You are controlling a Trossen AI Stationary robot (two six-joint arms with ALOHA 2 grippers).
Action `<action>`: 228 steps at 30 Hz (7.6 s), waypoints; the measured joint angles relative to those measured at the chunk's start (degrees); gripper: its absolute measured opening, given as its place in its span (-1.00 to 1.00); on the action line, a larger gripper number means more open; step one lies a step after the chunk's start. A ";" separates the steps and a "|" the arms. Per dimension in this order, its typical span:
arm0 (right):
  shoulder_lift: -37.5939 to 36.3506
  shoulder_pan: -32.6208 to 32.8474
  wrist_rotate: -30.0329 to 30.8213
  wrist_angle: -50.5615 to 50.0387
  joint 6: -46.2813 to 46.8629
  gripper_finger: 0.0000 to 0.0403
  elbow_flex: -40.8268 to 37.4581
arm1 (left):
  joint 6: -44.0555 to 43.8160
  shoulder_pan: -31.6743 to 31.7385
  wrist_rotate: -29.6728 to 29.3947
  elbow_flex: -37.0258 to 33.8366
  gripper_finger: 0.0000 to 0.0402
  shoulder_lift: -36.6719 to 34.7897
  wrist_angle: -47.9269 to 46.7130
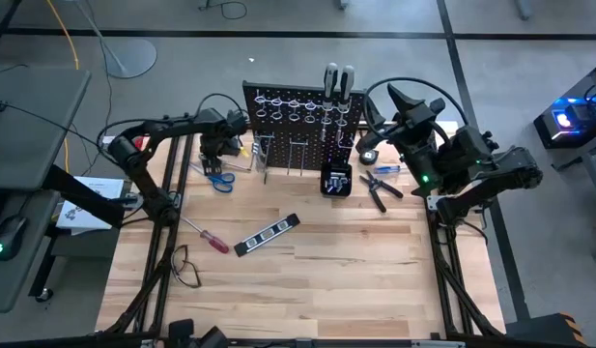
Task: Hang tools onto peg board
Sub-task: Hang the gray screwdriver on the pegboard
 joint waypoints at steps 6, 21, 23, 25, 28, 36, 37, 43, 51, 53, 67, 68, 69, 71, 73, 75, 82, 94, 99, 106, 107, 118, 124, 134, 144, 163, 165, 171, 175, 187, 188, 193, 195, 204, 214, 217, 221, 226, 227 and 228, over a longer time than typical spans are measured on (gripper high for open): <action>0.00 -0.02 2.55 -0.04 0.01 0.15 0.00 | 4.53 0.02 -0.91 0.00 0.05 4.82 3.42; 0.00 -0.02 4.61 -0.15 1.80 0.15 0.00 | -3.42 0.02 -2.29 0.07 -0.72 8.78 -0.29; 0.00 -0.02 4.61 -0.15 1.78 0.15 0.00 | -5.36 0.02 -1.94 0.07 -0.72 7.71 -2.68; 0.00 -0.01 4.61 -0.15 1.76 0.15 0.00 | -7.93 0.02 0.18 0.07 -0.72 6.11 -4.69; 0.00 0.00 4.57 -0.17 1.74 0.15 0.00 | -12.19 0.02 4.34 0.07 -0.72 2.78 -7.72; 0.00 -0.01 4.57 -0.17 1.30 0.15 0.00 | -22.47 -1.33 18.94 0.07 -0.72 -6.73 -19.68; 0.00 0.00 4.56 -0.17 1.30 0.15 0.00 | -23.48 -2.00 20.25 0.07 -0.72 -7.52 -21.47; 0.00 0.08 4.52 -0.17 1.30 0.15 0.00 | -26.93 -9.20 28.74 0.00 -0.72 -10.42 -26.97; 0.00 4.48 4.50 -0.33 -4.93 0.15 0.00 | -34.44 -27.04 54.16 0.02 -0.72 -14.68 -27.02; 0.00 5.78 4.48 -0.35 -5.92 0.15 0.00 | -37.46 -32.36 58.48 0.02 -0.72 -15.60 -26.84; 2.00 18.80 -10.53 -34.86 5.92 0.15 0.00 | -92.94 -59.03 87.49 0.89 -0.72 -23.42 34.44; 3.05 19.59 -11.61 -37.94 6.13 0.15 0.00 | -95.67 -59.01 85.11 1.63 -0.72 -23.10 38.80; 4.23 20.22 -12.53 -40.35 6.07 0.15 -0.02 | -99.21 -58.86 82.43 2.09 -0.72 -22.66 43.79; 6.73 21.21 -13.77 -42.67 5.38 0.15 -0.02 | -106.45 -58.10 76.48 2.34 -0.72 -21.45 54.69; 9.35 21.93 -13.83 -42.67 4.03 0.15 -0.02 | -112.83 -57.21 70.16 2.34 -0.72 -19.89 64.25; 11.60 22.26 -13.80 -41.47 0.97 0.15 -0.02 | -117.92 -56.25 65.36 2.34 -0.72 -18.43 71.21; 15.23 22.02 -11.82 -40.17 -11.57 0.15 -0.02 | -125.09 -54.69 59.60 2.29 -0.72 -13.49 79.70; 15.19 21.73 -19.02 -45.94 -8.85 0.15 0.00 | -127.33 -55.16 52.81 2.29 -0.72 -12.34 90.10; 15.20 21.08 -22.76 -45.87 -11.96 0.15 0.00 | -126.89 -54.77 52.85 2.29 -0.72 -12.33 90.05; 15.20 17.67 -26.55 -41.81 -17.43 0.15 0.00 | -127.15 -54.77 56.08 2.29 -0.72 -12.33 90.04; 15.19 17.15 -27.11 -41.07 -17.92 0.15 0.00 | -127.25 -54.78 56.22 2.29 -0.72 -12.33 90.01; 17.77 15.27 -34.13 -39.44 -20.56 0.15 0.00 | -127.08 -54.38 56.24 2.29 -0.72 -12.33 89.69; 18.93 15.00 -32.65 -39.03 -20.80 0.08 0.00 | -126.90 -54.38 56.44 2.29 -0.72 -12.27 89.58; 18.95 16.12 -29.21 -33.96 -19.34 -0.66 -0.02 | -125.96 -53.95 56.18 2.32 -0.72 -12.36 90.12; 18.82 17.03 -20.75 -35.93 -12.97 -0.66 -0.02 | -124.39 -51.44 53.55 2.32 -0.65 -12.50 89.99; 9.12 17.76 -18.50 -58.55 41.62 -0.66 -0.02 | -91.10 -40.27 51.61 2.34 -0.32 -21.57 79.95; 8.70 16.43 -21.82 -53.78 44.24 -0.66 -0.02 | -82.91 -40.44 47.52 2.36 -0.34 -24.52 71.64; 8.37 10.11 -30.82 -22.10 32.96 -0.66 -0.02 | -66.04 -45.22 23.52 2.36 -0.36 -33.22 51.44; 8.33 2.38 -38.02 -3.73 32.98 -0.66 -0.02 | -59.69 -51.06 6.10 2.36 -0.36 -37.28 49.44; 10.33 -14.86 -40.41 8.10 36.76 -0.66 0.00 | -54.15 -62.85 -25.78 2.36 -0.36 -35.91 50.96; 10.89 -15.31 -40.42 8.30 36.16 -0.66 -0.02 | -54.22 -63.19 -26.67 2.36 -0.36 -35.39 51.22; 12.91 -17.53 -39.76 10.29 31.82 -0.66 -0.02 | -55.57 -64.19 -27.76 2.27 -0.36 -32.85 51.78; 13.38 -18.32 -39.76 10.17 31.50 -0.66 -0.01 | -55.72 -64.46 -27.93 2.27 -0.36 -32.13 52.74; 13.92 -20.06 -41.05 11.85 28.44 -0.66 -0.02 | -55.25 -64.59 -28.57 2.27 -0.36 -31.50 57.55; 13.88 -20.46 -41.44 10.28 27.22 -0.66 0.00 | -55.23 -64.59 -28.55 2.27 -0.36 -31.48 60.96; 13.90 -20.61 -41.62 6.69 30.13 -0.66 0.00 | -55.23 -64.59 -28.55 2.27 -0.36 -31.48 61.34; 13.90 -20.55 -41.24 2.75 29.91 -0.66 0.00 | -55.30 -64.58 -28.55 2.27 -0.36 -31.48 61.50; 13.90 -20.50 -37.06 0.74 33.71 -0.66 0.00 | -56.07 -64.57 -28.55 2.27 -0.36 -31.48 61.73; 13.90 -20.50 -36.41 0.74 34.50 -0.66 0.00 | -56.52 -64.57 -28.55 2.27 -0.36 -31.48 61.73; 13.90 -20.50 -36.24 0.66 34.77 -0.61 0.00 | -56.78 -64.57 -28.55 2.27 -0.36 -31.48 61.74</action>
